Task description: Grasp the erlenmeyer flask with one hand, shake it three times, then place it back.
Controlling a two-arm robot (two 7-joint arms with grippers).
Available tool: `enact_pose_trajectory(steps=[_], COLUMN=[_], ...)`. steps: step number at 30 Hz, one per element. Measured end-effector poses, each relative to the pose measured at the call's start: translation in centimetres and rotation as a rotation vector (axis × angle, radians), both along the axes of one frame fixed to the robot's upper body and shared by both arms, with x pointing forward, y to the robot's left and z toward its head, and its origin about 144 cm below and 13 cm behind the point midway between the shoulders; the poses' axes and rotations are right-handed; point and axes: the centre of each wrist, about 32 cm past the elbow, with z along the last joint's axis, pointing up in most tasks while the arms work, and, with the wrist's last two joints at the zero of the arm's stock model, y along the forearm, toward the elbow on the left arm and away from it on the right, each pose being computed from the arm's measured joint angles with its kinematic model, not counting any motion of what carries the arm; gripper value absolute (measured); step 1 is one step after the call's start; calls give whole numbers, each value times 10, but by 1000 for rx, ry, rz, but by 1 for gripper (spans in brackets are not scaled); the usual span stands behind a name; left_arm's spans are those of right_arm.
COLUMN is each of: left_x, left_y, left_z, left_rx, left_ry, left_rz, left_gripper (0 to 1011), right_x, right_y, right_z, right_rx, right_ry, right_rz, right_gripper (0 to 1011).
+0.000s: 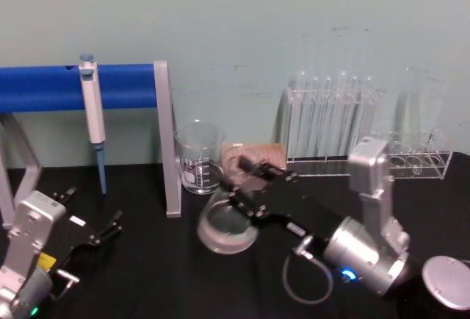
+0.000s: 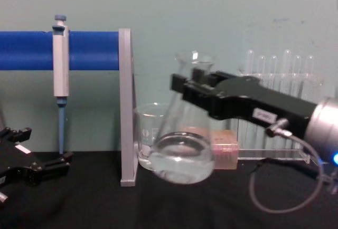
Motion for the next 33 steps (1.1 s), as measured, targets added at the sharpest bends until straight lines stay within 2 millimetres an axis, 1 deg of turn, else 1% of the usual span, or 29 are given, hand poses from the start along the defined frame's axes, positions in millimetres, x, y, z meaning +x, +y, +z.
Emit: enact_pose_trajectory(steps=[2,4,10,13,14,15,21,26,33], left_x=[0,0,0,0,0,0,0,0,0], left_y=[0,0,0,0,0,0,0,0,0], left_z=[0,0,0,0,0,0,0,0,0], left_rx=[0,0,0,0,0,0,0,0,0], left_ry=[0,0,0,0,0,0,0,0,0], left_rz=[0,0,0,0,0,0,0,0,0], left_gripper=[1001,1001,1001,1001,1001,1001,1001,1001,1001], right_x=[-1,-1,-8,-12,-12,-15,-22,-24,-22], right_y=[-9,-12,-44,-56,-56,-63,-80,-86,-84], right_z=[1,1,2,1,1,0,0,0,-1], right_rx=[2,3,4,1,1,-1,-8,-11,-10], right_ry=[-2,-3,-4,1,1,4,9,9,12], right_rz=[-49,-65,-231,-300,-300,-334,-426,-455,-438], right_gripper=[457,457,457,457,457,458,458,457,457])
